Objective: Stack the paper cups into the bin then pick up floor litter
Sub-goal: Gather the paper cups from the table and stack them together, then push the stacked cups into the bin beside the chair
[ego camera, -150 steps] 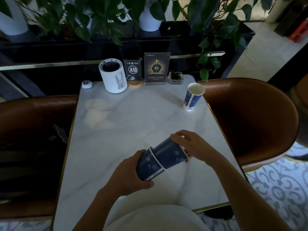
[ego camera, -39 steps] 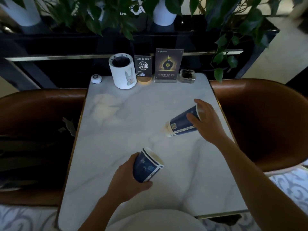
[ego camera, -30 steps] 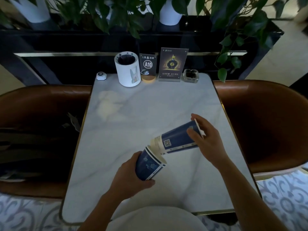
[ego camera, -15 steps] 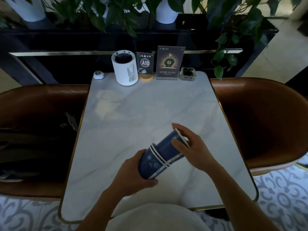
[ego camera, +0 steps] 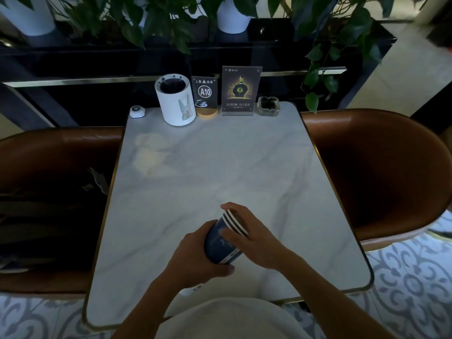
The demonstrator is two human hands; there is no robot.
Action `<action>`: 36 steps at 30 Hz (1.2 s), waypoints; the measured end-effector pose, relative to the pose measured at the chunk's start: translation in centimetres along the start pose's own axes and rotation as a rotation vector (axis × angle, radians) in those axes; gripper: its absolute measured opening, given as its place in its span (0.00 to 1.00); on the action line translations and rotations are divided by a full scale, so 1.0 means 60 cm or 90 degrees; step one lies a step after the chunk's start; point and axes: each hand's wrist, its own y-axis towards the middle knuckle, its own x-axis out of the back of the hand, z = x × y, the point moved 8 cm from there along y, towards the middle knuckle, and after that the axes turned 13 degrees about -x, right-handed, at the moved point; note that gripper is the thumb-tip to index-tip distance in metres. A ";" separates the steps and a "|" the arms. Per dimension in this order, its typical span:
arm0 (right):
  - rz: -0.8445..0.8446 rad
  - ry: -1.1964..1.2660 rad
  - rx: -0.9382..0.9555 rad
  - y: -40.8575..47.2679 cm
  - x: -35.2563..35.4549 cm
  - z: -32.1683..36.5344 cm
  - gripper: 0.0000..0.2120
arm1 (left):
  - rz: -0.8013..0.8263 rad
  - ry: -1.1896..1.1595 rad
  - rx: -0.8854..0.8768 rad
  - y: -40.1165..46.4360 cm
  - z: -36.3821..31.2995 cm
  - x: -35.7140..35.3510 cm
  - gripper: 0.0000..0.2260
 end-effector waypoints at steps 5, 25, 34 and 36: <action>-0.020 -0.003 0.007 -0.008 0.009 -0.006 0.24 | -0.005 -0.015 -0.012 0.000 -0.008 -0.008 0.42; -0.179 0.281 -0.115 -0.070 0.131 -0.188 0.27 | -0.252 -0.141 0.103 -0.063 0.017 -0.085 0.17; -0.173 0.300 -0.139 -0.111 0.130 -0.250 0.14 | -0.366 -0.408 0.233 -0.122 0.026 -0.172 0.17; -0.182 0.297 -0.137 -0.125 0.129 -0.253 0.15 | -0.373 -0.438 0.247 -0.134 0.025 -0.176 0.19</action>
